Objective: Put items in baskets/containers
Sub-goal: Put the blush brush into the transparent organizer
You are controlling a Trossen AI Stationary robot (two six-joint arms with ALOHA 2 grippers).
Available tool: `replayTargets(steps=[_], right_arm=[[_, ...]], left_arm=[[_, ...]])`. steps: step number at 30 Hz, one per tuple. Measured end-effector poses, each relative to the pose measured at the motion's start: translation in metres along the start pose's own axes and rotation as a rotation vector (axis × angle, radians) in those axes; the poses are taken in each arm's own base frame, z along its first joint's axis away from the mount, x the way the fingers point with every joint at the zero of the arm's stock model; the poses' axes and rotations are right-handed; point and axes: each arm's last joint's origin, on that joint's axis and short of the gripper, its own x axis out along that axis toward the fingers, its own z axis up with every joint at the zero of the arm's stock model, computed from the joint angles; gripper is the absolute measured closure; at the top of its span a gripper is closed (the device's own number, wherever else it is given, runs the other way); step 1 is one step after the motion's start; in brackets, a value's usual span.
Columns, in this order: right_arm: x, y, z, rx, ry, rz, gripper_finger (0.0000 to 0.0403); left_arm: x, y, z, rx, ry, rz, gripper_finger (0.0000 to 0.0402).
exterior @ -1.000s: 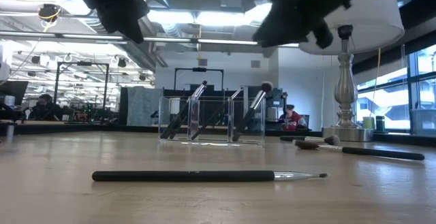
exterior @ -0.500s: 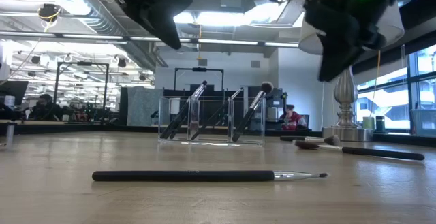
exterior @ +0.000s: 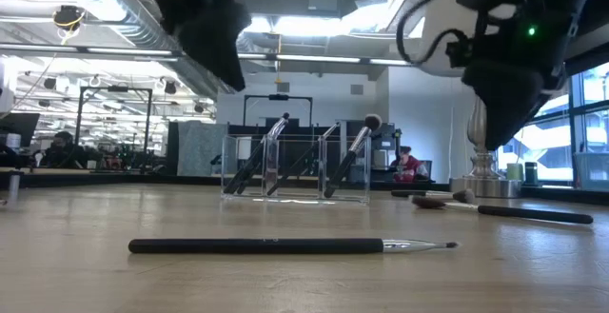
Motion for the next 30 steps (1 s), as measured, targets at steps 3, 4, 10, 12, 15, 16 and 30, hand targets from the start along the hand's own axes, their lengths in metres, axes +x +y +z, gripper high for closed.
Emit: replayTargets(steps=[3,4,10,12,15,16,30], right_arm=[[0.009,-0.002,-0.006,-0.006,0.018,-0.003,0.0196],[0.014,-0.003,-0.009,-0.006,0.024,-0.005,0.0195],[0.048,-0.016,-0.01,0.015,0.02,-0.033,0.0194],[0.058,-0.019,-0.005,0.014,0.004,-0.015,0.0194],[0.068,-0.019,0.003,0.014,-0.032,0.055,0.0194],[0.071,-0.019,0.006,0.014,-0.042,0.082,0.0194],[0.088,-0.027,0.019,0.028,-0.003,0.122,0.0224]], left_arm=[[0.004,-0.005,-0.003,0.027,0.021,-0.006,0.0317],[0.006,-0.006,-0.003,0.03,0.026,-0.004,0.0318],[0.016,-0.005,0.0,0.008,0.045,0.008,0.0318],[0.018,-0.004,0.002,0.001,0.046,0.01,0.0318],[0.018,-0.004,0.002,0.009,0.041,0.011,0.0319],[0.018,-0.004,0.002,0.013,0.041,0.011,0.032],[0.018,-0.004,0.002,0.013,0.042,0.008,0.0318]])
